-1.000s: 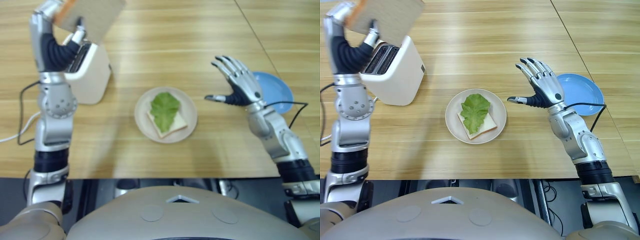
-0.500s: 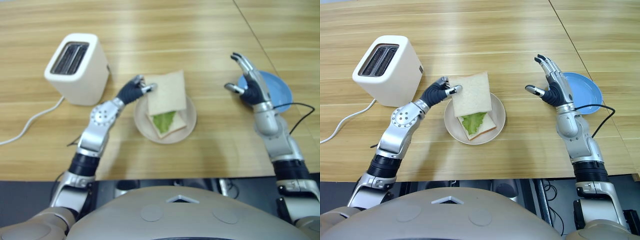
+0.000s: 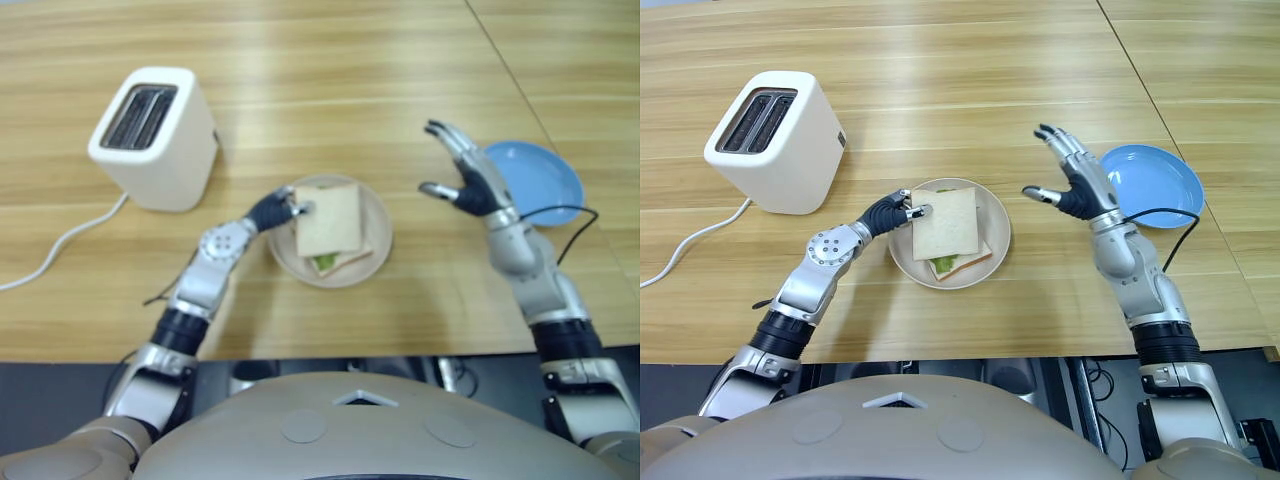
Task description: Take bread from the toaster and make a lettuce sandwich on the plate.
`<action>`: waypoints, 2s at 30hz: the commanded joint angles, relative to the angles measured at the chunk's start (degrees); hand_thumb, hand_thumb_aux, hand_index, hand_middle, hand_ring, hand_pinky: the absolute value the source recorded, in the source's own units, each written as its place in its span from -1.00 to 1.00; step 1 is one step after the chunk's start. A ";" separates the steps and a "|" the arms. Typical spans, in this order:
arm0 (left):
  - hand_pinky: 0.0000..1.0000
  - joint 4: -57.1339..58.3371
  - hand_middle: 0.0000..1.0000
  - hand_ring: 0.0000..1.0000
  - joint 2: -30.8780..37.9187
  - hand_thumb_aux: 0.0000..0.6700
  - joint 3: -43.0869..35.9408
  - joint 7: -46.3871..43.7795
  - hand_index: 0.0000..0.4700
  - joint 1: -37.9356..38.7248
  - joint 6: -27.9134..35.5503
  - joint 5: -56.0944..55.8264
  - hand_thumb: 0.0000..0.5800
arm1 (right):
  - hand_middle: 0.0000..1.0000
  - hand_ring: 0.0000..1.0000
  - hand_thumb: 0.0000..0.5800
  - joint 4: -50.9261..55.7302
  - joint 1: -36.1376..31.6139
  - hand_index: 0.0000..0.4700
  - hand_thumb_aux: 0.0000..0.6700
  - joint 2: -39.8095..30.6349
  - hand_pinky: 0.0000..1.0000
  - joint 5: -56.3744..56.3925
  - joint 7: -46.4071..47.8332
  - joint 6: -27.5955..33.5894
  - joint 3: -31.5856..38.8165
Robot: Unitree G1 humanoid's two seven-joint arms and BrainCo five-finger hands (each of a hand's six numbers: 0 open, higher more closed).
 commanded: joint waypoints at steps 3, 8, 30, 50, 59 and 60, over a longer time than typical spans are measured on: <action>1.00 6.40 1.00 1.00 -0.37 1.00 -2.29 -0.36 0.96 -1.05 -2.24 3.50 1.00 | -1.00 -1.00 -1.00 -6.27 -0.83 -1.00 -1.00 -2.67 -1.00 -17.34 -1.32 -4.35 9.04; 1.00 10.77 1.00 1.00 -0.39 1.00 -3.14 0.24 0.96 -1.32 -3.39 5.71 1.00 | -1.00 -1.00 -1.00 -8.00 -2.48 -1.00 -1.00 -3.28 -1.00 -25.39 0.41 -3.79 14.26; -0.46 1.49 -0.46 -0.46 2.19 0.02 0.65 6.06 0.00 -1.95 -5.44 11.50 0.52 | -1.00 -1.00 -1.00 0.81 1.18 -1.00 -1.00 -5.45 -1.00 -30.73 19.46 1.13 29.19; -0.03 -6.48 -0.03 -0.03 8.44 0.51 12.18 -3.60 0.47 1.58 -17.03 -4.37 0.88 | -1.00 -1.00 -1.00 -11.73 2.54 -1.00 -1.00 1.36 -1.00 1.85 -1.12 -8.52 10.15; 1.00 -14.40 1.00 1.00 23.97 1.00 13.23 -16.66 0.96 12.27 -24.16 -2.89 1.00 | 1.00 1.00 1.00 -21.31 15.06 0.96 1.00 -10.50 1.00 21.19 16.70 -2.63 -0.97; 1.00 -15.73 1.00 1.00 26.00 1.00 13.41 -18.19 0.96 14.20 -23.81 -2.93 1.00 | 1.00 1.00 1.00 -22.96 18.54 0.96 1.00 -13.40 1.00 22.76 19.95 -3.14 -0.64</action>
